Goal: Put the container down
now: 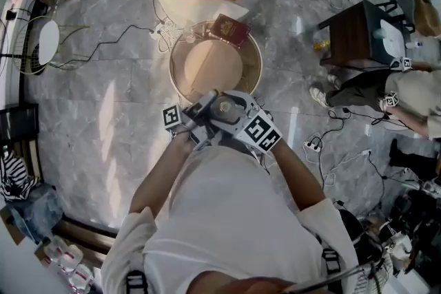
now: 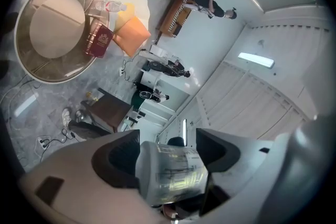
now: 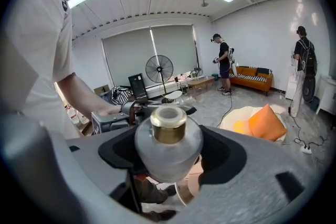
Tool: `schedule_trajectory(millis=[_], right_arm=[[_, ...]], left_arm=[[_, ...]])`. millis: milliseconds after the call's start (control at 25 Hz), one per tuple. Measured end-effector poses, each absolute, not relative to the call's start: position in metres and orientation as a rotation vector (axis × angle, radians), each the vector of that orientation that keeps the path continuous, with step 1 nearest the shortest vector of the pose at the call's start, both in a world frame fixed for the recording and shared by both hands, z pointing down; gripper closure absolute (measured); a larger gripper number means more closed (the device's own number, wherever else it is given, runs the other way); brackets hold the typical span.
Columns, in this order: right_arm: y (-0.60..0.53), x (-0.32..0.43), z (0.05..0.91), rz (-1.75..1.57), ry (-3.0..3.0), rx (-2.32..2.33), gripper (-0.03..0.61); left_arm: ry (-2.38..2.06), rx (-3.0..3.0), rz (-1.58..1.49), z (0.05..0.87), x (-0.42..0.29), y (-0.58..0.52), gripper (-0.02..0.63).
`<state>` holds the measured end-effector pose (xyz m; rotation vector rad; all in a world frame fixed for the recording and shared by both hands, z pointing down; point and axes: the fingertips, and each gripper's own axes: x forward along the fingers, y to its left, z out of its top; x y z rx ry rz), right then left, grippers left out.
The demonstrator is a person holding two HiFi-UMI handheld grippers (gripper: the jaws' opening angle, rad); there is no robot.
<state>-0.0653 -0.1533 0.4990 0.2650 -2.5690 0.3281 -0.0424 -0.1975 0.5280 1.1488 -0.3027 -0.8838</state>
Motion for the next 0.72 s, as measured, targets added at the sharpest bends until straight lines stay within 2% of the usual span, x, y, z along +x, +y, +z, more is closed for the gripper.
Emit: schedule_trajectory(millis=[720], right_arm=[[-0.249, -0.092, 0.570, 0.519, -2.482, 0.496, 0.244]], left_arm=[[-0.180, 1.084, -0.665, 0.601, -0.059, -0.285, 0.302]])
